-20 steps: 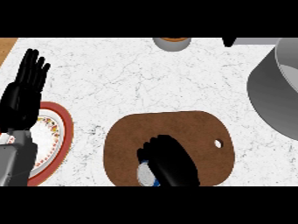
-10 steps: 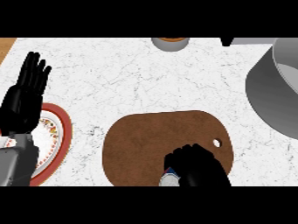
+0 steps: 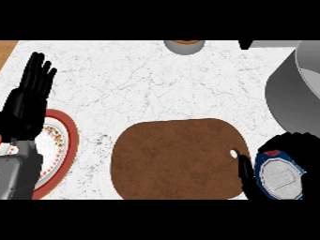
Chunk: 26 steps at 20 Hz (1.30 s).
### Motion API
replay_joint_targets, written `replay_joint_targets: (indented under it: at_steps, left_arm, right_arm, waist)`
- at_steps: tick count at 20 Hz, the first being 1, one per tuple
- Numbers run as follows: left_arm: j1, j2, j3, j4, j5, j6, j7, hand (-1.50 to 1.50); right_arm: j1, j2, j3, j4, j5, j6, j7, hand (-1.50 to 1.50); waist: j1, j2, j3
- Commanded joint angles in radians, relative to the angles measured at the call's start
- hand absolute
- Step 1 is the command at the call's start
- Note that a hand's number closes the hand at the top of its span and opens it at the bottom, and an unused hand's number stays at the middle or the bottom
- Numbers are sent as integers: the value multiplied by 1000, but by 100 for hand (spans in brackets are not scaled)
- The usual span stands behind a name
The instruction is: Pick the can from the cutting board and place it in the pot
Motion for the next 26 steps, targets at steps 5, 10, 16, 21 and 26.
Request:
replay_joint_targets:
  at_steps: [5, 10, 16, 21, 26]
  left_arm:
    - [-40, -11, -10, 48, -27, 11, -10, 0]
    - [-73, 8, 13, 48, -6, -2, 13, 0]
    - [-10, -28, -15, 17, -17, -7, -22, 0]
    - [5, -37, -13, 9, -39, 16, -30, 0]
    - [-17, -39, -13, 26, -27, -3, -23, 0]
  right_arm:
    - [-79, -183, -523, 58, -396, 133, -91, 150]
    - [-101, -258, -689, 409, -482, 16, -326, 150]
    - [-172, -387, -856, 736, -605, 1, -565, 150]
    - [-320, -448, -841, 1078, -583, -71, -741, 150]
    - [-500, -508, -825, 1399, -545, -145, -836, 150]
  waist:
    - [0, 2, 0]
    - [8, 3, 1]
    - [13, 3, 1]
    - [24, 4, 0]
    - [32, 7, 0]
